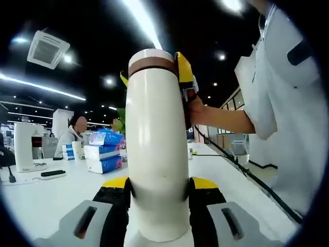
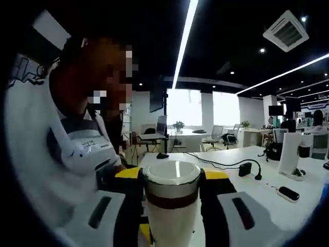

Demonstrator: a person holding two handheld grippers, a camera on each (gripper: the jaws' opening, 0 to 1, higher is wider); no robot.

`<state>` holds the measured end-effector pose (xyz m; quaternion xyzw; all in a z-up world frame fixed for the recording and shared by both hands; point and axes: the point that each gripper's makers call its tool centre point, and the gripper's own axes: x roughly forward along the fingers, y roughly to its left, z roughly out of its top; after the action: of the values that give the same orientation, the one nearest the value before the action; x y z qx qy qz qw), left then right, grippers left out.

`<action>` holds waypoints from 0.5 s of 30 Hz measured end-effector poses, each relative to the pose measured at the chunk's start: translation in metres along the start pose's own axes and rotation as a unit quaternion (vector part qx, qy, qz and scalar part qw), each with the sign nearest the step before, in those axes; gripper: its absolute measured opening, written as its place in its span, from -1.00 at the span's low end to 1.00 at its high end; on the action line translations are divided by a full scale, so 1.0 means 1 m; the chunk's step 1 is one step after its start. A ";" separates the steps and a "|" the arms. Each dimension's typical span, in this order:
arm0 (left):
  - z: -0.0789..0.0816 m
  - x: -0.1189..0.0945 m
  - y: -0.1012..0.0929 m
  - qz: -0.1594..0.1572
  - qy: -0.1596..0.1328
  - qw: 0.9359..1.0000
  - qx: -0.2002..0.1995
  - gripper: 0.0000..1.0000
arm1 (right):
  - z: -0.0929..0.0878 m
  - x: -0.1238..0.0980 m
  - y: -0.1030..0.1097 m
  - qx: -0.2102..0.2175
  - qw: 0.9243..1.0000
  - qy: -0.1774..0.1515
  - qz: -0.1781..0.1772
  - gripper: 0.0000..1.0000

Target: Grasp the water cup twist off the cup lid place the cup lid on the table

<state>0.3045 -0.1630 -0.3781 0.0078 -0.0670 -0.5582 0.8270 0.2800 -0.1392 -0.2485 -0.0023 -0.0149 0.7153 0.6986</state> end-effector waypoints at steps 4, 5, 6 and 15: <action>0.000 0.000 0.001 0.000 0.000 1.000 -0.001 -0.08 | 0.012 -0.022 -0.012 0.026 0.999 -0.029 0.006 -0.08; 0.000 0.000 0.001 0.001 0.000 1.000 -0.001 -0.08 | 0.013 -0.024 -0.013 0.035 0.999 -0.036 -0.002 -0.08; 0.000 0.000 0.001 0.001 0.000 1.000 -0.001 -0.08 | 0.008 -0.023 -0.013 0.034 0.999 -0.026 -0.009 -0.08; -0.001 0.001 0.002 0.002 0.001 1.000 0.007 -0.08 | 0.018 -0.006 0.004 0.039 0.978 -0.004 -0.204 0.55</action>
<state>0.3069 -0.1637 -0.3787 0.0142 -0.0701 -0.5563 0.8279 0.2758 -0.1458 -0.2310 0.0312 0.0101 0.5581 0.8291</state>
